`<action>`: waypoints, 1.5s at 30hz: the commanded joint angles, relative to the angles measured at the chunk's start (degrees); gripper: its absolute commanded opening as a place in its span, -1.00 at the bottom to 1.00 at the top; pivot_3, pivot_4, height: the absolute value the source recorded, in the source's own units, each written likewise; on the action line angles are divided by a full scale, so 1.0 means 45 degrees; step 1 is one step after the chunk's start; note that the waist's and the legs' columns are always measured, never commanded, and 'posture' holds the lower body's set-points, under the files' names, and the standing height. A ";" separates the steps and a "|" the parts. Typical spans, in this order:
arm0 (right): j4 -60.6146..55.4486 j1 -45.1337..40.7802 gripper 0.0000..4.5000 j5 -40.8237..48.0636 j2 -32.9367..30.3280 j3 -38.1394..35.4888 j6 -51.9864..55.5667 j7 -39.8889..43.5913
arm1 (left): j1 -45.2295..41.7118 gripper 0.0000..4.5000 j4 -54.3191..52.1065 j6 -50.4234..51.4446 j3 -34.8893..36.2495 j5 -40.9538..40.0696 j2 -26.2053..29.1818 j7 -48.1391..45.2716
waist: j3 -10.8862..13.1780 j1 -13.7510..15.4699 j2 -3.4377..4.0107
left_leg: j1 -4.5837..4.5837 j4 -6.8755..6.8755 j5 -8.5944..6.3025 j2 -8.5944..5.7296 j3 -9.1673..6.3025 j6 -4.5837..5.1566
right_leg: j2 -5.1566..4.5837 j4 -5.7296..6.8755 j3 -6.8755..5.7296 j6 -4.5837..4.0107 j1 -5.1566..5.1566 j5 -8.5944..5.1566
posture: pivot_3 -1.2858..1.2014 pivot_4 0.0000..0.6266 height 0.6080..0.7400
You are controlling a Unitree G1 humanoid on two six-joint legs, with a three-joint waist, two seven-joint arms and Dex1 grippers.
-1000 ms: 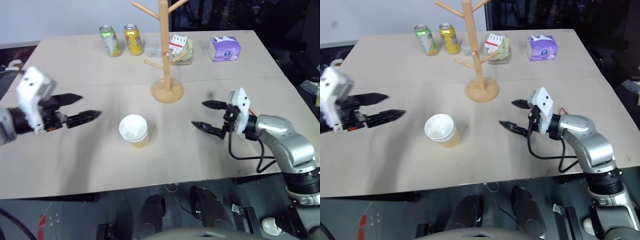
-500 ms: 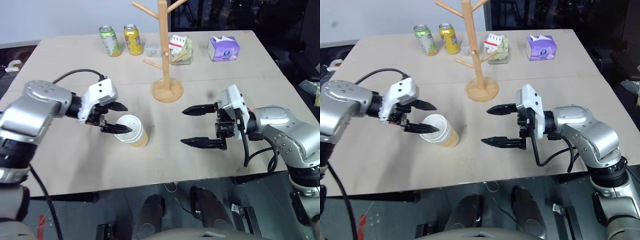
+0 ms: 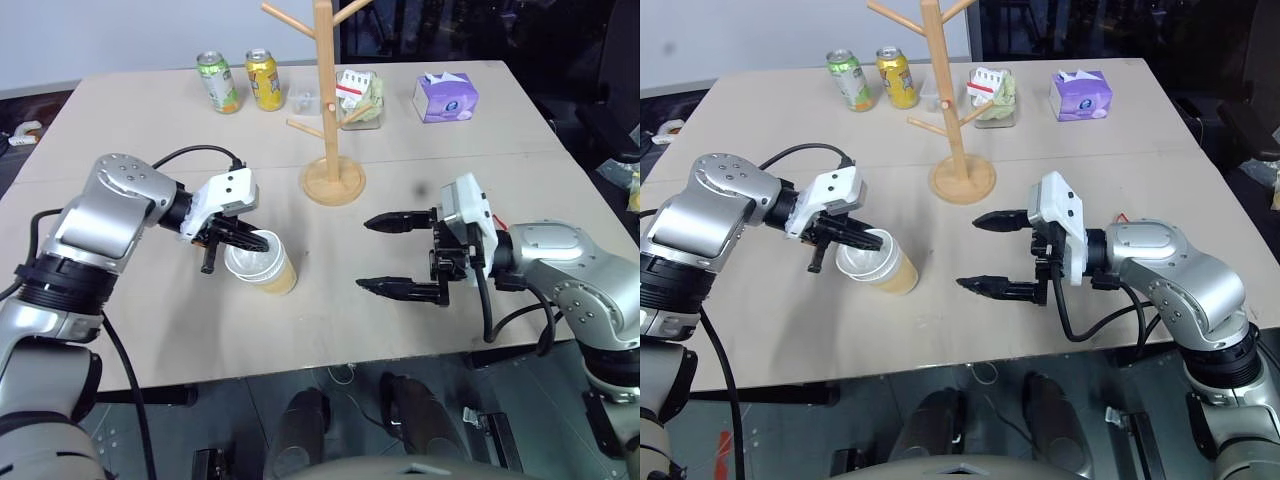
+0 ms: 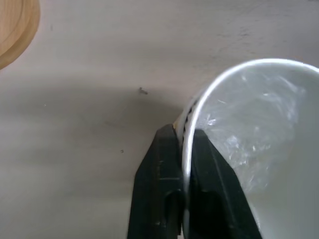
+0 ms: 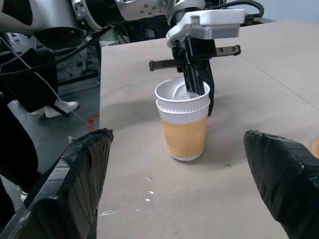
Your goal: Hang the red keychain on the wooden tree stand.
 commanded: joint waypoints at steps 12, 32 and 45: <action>0.0639 -0.0910 1.00 0.0339 0.0752 -0.0388 -0.0023 -0.0796 | -0.2196 -0.98 0.7954 0.2052 0.4044 0.0967 0.0294 0.6321 | -0.0004 -0.0009 -0.0006 | 0.0004 0.0004 0.0000 -0.0002 -0.0014 0.0001 | -0.0001 0.0008 -0.0016 0.0041 0.0003 0.0025 | 0.03 -0.52 1.00; 0.0809 -0.1058 1.00 0.0325 0.0618 -0.0375 0.0364 -0.1010 | -0.4201 0.79 1.2395 0.0800 0.5118 0.1562 -0.0105 0.8732 | -0.0024 0.0067 -0.0028 | 0.0024 0.0004 0.0000 -0.0012 -0.0025 0.0000 | -0.0017 0.0009 -0.0029 0.0042 0.0051 0.0030 | 0.03 -0.52 1.00; 0.1404 -0.1283 1.00 0.0058 0.0816 -0.0167 0.0032 -0.0656 | -0.5906 0.99 1.1311 0.1162 0.4934 0.1951 0.1535 0.7627 | -0.0022 0.0009 -0.0032 | 0.0018 0.0002 0.0000 -0.0009 -0.0025 0.0000 | -0.0015 0.0001 -0.0031 0.0043 0.0044 0.0030 | 0.03 -0.52 1.00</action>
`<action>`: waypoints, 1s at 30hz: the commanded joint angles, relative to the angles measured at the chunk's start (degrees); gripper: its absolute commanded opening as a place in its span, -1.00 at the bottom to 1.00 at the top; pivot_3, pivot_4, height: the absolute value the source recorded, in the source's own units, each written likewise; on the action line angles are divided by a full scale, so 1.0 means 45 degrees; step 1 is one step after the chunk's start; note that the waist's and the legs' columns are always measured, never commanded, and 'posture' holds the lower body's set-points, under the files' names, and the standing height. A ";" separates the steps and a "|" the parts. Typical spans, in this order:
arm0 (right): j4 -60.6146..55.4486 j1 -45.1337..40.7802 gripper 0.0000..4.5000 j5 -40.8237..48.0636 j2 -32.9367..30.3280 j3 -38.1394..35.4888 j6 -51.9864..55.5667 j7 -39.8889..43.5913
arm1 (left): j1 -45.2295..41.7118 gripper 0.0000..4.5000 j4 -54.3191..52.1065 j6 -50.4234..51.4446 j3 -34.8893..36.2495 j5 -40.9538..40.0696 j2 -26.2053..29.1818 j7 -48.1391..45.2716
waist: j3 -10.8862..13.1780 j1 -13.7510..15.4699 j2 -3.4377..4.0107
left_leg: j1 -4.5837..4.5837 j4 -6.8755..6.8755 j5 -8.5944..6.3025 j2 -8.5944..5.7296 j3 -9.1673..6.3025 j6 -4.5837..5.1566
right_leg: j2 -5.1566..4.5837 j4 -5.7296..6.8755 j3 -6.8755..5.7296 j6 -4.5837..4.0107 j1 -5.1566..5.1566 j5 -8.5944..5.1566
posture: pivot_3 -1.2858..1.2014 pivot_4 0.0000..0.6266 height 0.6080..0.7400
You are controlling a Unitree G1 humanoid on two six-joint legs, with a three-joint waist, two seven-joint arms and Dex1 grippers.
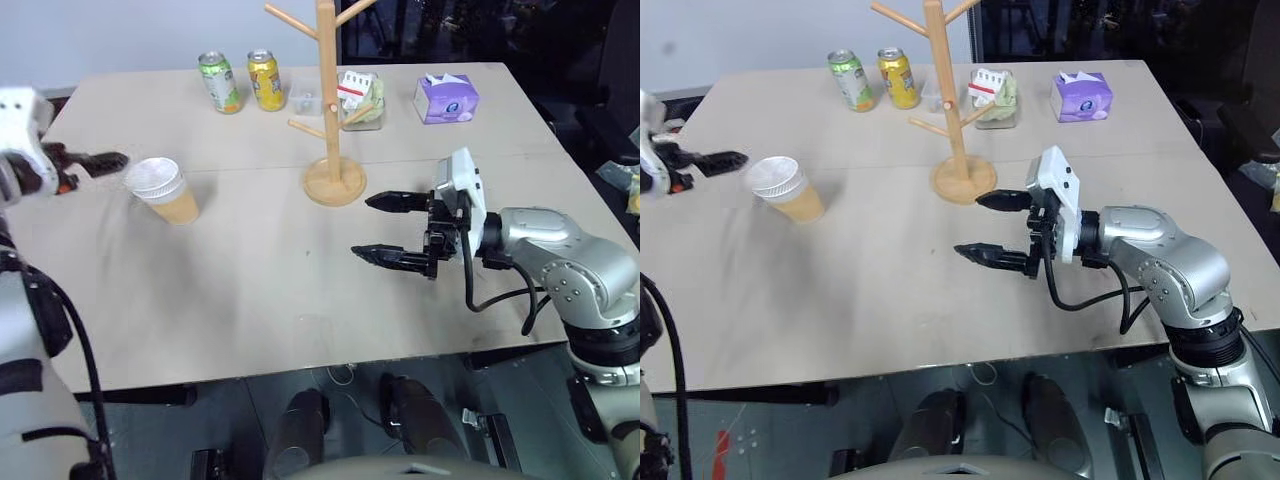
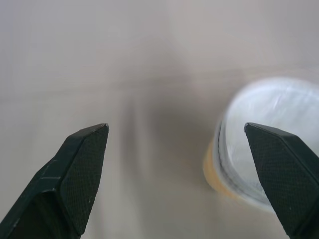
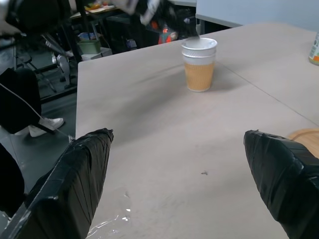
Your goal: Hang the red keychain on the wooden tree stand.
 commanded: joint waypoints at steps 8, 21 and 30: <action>-0.0669 0.1225 1.00 -0.0027 -0.0781 -0.1800 0.0556 -0.1556 | 0.3986 0.99 -1.0791 0.2703 0.1256 -0.3362 0.1376 -0.4766 | 0.0002 0.0053 0.0005 | -0.0011 -0.0007 -0.0001 -0.0003 0.0006 -0.0002 | -0.0022 -0.0004 0.0010 -0.0017 -0.0007 -0.0011 | 0.03 -0.52 1.00; 0.0310 0.4909 1.00 -0.3634 -0.2690 -0.3628 0.0515 -0.5130 | 0.7195 0.99 -1.9186 0.5073 0.0377 -0.8072 -0.2565 -0.3488 | -0.0008 -0.0045 0.0016 | 0.0044 -0.0003 0.0000 0.0002 0.0040 0.0000 | 0.0017 0.0014 0.0056 -0.0032 0.0014 -0.0022 | 0.03 -0.52 1.00; 0.3300 0.4094 1.00 -0.4450 -0.1525 -0.3207 -0.0187 -0.5201 | 0.6927 0.99 -1.8449 0.2878 -0.1527 -0.6893 -0.3127 -0.3867 | -0.0007 -0.0017 0.0020 | 0.0038 -0.0002 0.0000 -0.0001 0.0061 0.0000 | 0.0022 0.0005 0.0087 -0.0032 0.0011 -0.0021 | 0.03 -0.52 1.00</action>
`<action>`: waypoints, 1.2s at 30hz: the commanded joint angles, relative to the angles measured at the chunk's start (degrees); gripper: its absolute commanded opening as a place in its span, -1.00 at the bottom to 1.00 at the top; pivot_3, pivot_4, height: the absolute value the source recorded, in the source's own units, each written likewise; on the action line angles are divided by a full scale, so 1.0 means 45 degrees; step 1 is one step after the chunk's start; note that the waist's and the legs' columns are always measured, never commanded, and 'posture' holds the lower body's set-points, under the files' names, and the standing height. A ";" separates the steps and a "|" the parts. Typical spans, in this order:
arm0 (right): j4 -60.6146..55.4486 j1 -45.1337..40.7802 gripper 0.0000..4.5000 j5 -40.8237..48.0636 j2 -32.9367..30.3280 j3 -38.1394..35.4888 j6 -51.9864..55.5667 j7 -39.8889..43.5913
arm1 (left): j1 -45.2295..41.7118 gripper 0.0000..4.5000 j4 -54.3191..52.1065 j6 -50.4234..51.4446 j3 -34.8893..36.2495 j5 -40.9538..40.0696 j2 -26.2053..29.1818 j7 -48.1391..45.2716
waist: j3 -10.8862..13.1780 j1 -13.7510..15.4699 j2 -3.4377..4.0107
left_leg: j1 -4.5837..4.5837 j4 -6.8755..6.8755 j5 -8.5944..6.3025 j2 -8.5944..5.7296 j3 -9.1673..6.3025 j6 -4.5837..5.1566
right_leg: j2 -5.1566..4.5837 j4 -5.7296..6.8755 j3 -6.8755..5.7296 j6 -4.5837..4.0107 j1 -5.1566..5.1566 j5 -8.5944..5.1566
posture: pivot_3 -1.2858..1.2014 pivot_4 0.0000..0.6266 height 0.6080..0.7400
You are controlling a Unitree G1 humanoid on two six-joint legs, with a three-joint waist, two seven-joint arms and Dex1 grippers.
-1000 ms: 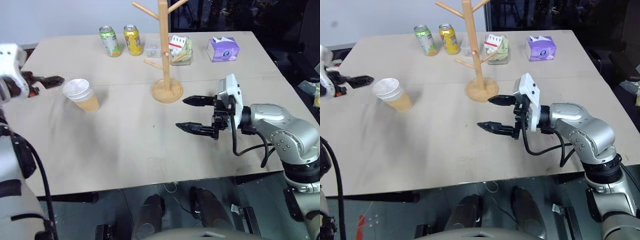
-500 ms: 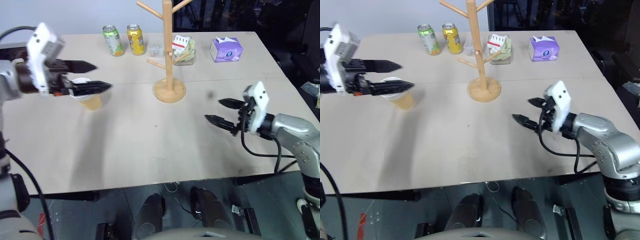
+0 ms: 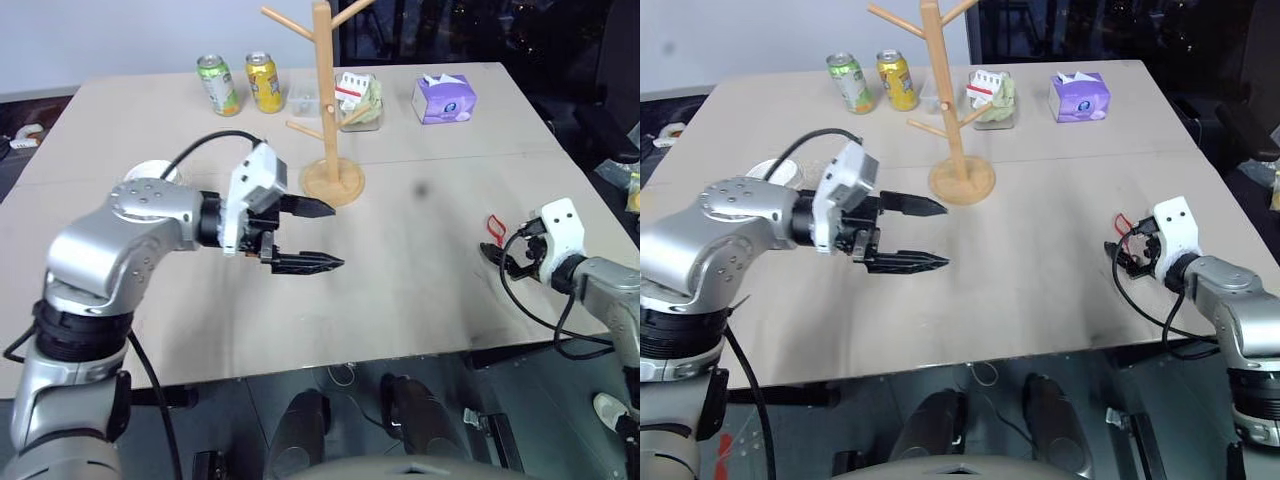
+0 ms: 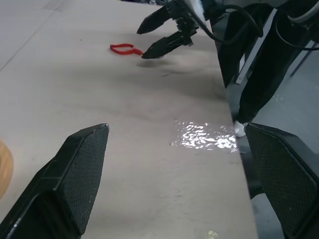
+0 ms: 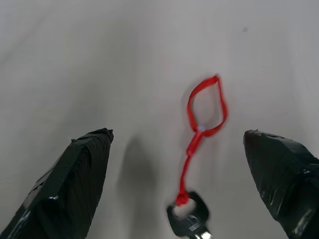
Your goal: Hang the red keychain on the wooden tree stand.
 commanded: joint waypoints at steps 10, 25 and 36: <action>0.1562 -0.0570 0.62 -0.0574 0.0695 -0.0152 -0.0755 -0.0023 | -0.0686 1.00 -0.0109 -0.0061 0.0431 -0.0314 0.0404 -0.0025 | -0.0004 -0.0008 -0.0006 | 0.0006 0.0002 0.0000 -0.0003 0.0018 0.0001 | 0.0002 -0.0007 0.0028 0.0001 0.0003 0.0000 | 0.03 -0.52 1.00; 0.0080 0.0175 -0.97 -0.0584 0.1137 0.0086 -0.1506 0.0292 | -0.1073 1.00 -0.0527 0.1592 0.1512 -0.1591 0.0668 0.1013 | -0.0006 0.0016 -0.0008 | 0.0002 0.0003 0.0000 -0.0013 0.0018 0.0001 | 0.0002 -0.0008 0.0050 0.0009 0.0005 0.0003 | 0.03 -0.52 1.00; -0.2555 -0.2364 -0.97 -0.0873 0.5180 0.2567 -0.4769 -0.0254 | 0.1352 1.00 -0.2906 0.3387 0.6545 -0.4112 -0.1351 0.7121 | 0.0000 -0.0288 0.0009 | 0.0013 -0.0010 0.0000 0.0015 0.0002 -0.0002 | 0.0022 0.0001 0.0042 0.0046 -0.0004 0.0026 | 0.03 -0.52 1.00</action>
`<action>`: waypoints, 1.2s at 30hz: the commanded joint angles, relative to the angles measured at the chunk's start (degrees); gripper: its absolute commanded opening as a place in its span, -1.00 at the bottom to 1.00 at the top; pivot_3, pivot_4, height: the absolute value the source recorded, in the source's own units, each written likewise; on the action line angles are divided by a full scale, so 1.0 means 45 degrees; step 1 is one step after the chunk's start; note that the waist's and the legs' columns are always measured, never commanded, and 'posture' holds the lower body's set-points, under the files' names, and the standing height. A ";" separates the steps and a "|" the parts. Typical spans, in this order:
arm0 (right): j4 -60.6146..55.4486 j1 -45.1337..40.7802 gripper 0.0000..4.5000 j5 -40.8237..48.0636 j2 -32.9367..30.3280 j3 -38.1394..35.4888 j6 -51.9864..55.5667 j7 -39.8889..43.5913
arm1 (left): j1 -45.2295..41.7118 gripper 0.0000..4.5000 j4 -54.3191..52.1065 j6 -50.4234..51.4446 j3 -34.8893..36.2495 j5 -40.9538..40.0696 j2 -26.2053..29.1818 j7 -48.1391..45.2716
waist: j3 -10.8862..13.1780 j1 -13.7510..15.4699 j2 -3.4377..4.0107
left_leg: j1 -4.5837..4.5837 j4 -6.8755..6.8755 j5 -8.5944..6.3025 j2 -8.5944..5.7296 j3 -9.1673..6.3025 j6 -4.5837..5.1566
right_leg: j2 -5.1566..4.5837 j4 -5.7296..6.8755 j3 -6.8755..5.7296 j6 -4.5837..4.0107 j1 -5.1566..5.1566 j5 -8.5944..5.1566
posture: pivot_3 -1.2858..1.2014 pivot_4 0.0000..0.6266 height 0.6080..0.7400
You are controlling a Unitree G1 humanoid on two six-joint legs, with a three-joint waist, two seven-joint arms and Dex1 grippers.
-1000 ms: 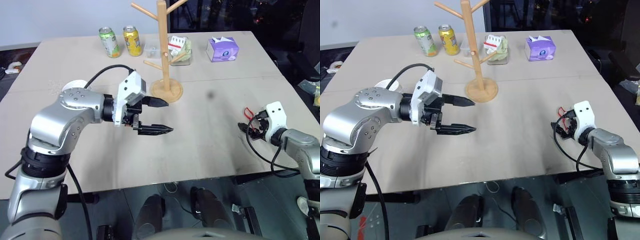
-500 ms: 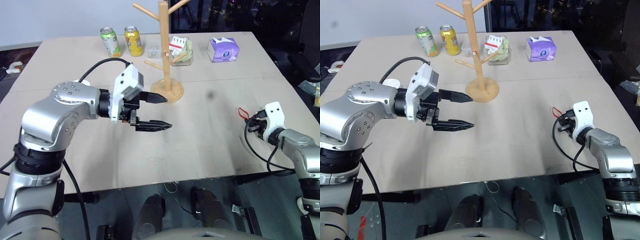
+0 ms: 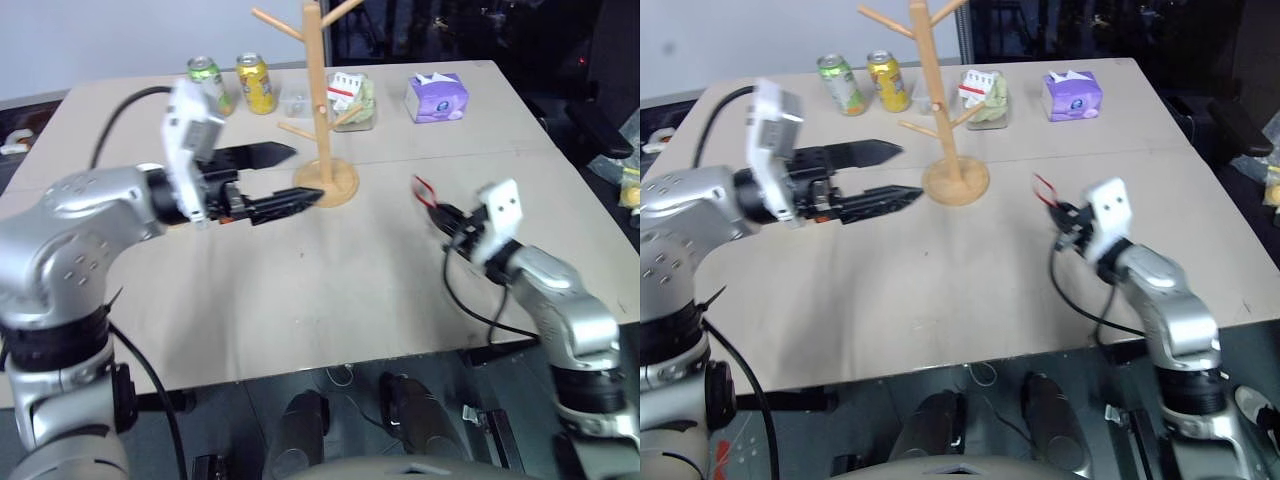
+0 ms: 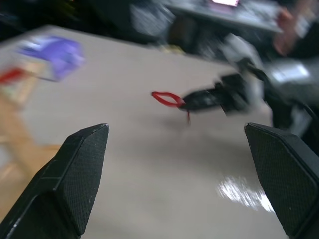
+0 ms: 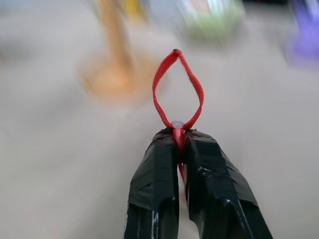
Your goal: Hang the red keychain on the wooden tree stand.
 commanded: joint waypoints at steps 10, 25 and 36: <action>0.4559 -0.3414 -0.97 -0.2821 0.2395 0.1804 -0.6017 -0.0284 | 0.1496 1.00 -0.2083 0.0085 0.2400 -0.2455 -0.0455 0.4448 | -0.0012 0.0363 -0.0020 | -0.0015 0.0010 0.0003 -0.0033 -0.0031 -0.0006 | -0.0031 -0.0007 -0.0033 -0.0005 0.0007 0.0004 | 0.03 -0.52 1.00; 0.7124 -0.4814 -0.97 -0.3466 0.2888 0.1547 -0.6923 -0.0468 | 0.1253 1.00 -0.1807 -0.0836 0.1523 -0.3336 0.0196 0.5447 | -0.0011 0.0325 -0.0017 | -0.0015 0.0005 0.0004 -0.0032 -0.0035 -0.0006 | -0.0029 -0.0006 -0.0038 -0.0057 0.0007 0.0035 | 0.03 -0.52 1.00; 0.7589 -0.5261 -0.97 -0.3468 0.2766 0.1616 -0.5689 -0.0041 | 0.1243 1.00 -0.1602 -0.1355 0.1059 -0.3368 0.0450 0.5490 | -0.0010 0.0314 -0.0016 | -0.0015 0.0003 0.0003 -0.0031 -0.0038 -0.0006 | -0.0027 -0.0007 -0.0040 -0.0055 0.0007 0.0032 | 0.03 -0.52 1.00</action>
